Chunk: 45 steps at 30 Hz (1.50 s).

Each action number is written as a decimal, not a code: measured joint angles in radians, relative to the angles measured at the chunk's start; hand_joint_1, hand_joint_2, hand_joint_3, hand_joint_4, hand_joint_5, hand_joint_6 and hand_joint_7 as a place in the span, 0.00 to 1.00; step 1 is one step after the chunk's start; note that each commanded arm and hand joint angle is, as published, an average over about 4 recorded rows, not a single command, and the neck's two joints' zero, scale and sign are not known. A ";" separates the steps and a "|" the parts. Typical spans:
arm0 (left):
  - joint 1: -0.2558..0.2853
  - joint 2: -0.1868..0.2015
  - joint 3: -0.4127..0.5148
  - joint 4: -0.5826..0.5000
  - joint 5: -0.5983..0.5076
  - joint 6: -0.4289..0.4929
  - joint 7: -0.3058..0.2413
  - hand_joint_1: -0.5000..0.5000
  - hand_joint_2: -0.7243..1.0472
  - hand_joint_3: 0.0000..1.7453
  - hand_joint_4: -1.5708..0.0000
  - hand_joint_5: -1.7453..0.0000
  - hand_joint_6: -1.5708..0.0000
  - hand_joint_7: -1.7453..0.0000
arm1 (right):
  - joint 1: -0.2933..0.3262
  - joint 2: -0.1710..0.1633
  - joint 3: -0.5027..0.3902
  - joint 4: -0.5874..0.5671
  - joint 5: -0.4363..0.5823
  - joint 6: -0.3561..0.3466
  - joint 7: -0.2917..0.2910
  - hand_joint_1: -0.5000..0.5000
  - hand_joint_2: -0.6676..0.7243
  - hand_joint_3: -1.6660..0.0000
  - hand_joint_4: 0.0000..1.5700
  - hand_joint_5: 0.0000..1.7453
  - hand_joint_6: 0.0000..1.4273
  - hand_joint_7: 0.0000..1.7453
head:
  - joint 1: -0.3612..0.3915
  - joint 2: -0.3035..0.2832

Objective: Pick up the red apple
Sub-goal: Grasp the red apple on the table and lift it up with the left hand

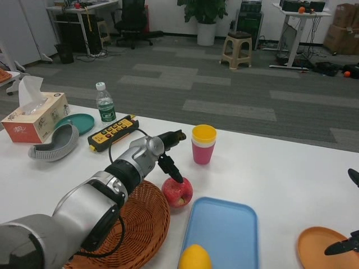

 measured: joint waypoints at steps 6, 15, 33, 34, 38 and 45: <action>-0.025 -0.033 -0.006 0.080 0.014 -0.014 0.038 0.00 0.65 0.00 1.00 0.53 1.00 0.76 | 0.001 0.000 0.000 0.001 0.000 0.000 0.000 0.04 0.86 1.00 0.40 0.00 0.00 0.00 | 0.000 -0.008; -0.052 -0.052 -0.074 0.195 0.040 -0.005 0.047 0.00 0.65 0.00 1.00 0.53 1.00 0.76 | 0.001 0.000 0.001 0.005 0.000 0.000 0.000 0.04 0.86 1.00 0.40 0.00 0.00 0.00 | -0.006 -0.007; -0.084 -0.103 -0.121 0.362 0.048 -0.034 0.138 0.00 0.75 0.00 1.00 0.53 1.00 0.76 | 0.001 0.000 0.001 0.006 0.000 0.000 0.000 0.04 0.86 1.00 0.40 0.00 0.00 0.00 | -0.014 -0.005; -0.084 -0.107 -0.122 0.369 0.052 -0.040 0.148 0.00 0.75 0.00 1.00 0.54 1.00 0.76 | 0.001 0.000 0.001 0.006 0.000 0.000 0.000 0.04 0.86 1.00 0.40 0.00 0.00 0.00 | -0.015 -0.004; -0.085 -0.119 -0.127 0.397 0.062 -0.068 0.186 0.00 0.75 0.00 1.00 0.59 1.00 0.76 | 0.001 0.000 0.001 0.006 0.001 0.000 0.000 0.04 0.86 1.00 0.40 0.00 0.00 0.00 | -0.016 -0.003; -0.087 -0.140 -0.156 0.438 0.063 -0.094 0.224 0.00 0.80 0.00 1.00 0.59 1.00 0.76 | 0.001 0.002 0.001 0.006 0.001 0.000 0.000 0.04 0.86 1.00 0.40 0.00 0.00 0.00 | -0.016 -0.002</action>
